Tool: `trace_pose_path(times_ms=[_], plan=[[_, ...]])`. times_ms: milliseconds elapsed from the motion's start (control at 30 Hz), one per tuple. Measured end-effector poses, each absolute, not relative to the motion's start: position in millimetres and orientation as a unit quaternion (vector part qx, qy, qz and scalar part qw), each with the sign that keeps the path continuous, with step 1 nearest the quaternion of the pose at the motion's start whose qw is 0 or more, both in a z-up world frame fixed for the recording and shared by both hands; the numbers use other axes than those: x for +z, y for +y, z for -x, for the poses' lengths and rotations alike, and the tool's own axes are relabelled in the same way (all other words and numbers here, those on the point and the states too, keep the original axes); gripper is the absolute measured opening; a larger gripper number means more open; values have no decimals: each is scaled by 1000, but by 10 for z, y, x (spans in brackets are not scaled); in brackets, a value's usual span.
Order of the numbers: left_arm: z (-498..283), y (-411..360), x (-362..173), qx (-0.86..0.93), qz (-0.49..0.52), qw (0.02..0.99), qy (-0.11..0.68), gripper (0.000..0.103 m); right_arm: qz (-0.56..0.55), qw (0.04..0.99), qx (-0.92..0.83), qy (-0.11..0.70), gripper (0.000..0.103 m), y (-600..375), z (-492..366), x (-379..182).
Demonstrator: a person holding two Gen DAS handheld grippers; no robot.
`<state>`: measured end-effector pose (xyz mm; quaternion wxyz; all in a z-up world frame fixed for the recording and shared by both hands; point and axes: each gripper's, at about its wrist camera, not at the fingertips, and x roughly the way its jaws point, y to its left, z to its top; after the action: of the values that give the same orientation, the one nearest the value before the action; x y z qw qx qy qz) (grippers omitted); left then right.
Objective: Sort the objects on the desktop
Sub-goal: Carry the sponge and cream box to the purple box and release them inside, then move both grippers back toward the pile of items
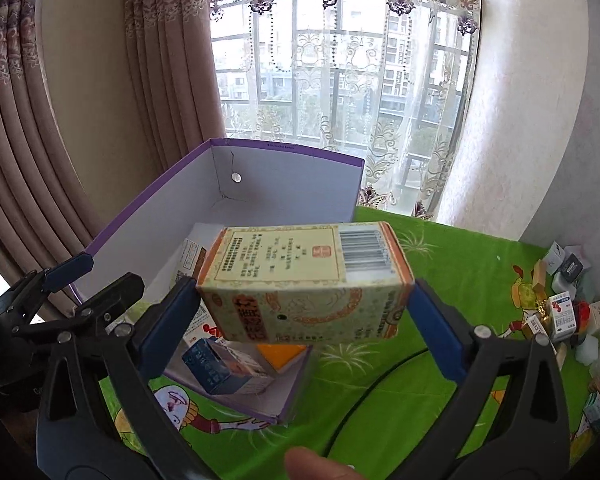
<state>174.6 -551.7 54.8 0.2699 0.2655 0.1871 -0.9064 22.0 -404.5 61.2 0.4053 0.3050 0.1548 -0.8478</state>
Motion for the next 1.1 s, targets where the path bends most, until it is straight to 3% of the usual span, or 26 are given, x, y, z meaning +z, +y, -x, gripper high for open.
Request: trace_pose_path(times_ms=[500, 1100], plan=[[-1874, -5530, 634, -902, -249, 294, 193, 87, -281, 454, -831, 156, 103, -4128, -304, 652], [-1306, -4849, 799, -933, -261, 208, 132, 88, -319, 305, -894, 78, 103, -2527, 327, 507]])
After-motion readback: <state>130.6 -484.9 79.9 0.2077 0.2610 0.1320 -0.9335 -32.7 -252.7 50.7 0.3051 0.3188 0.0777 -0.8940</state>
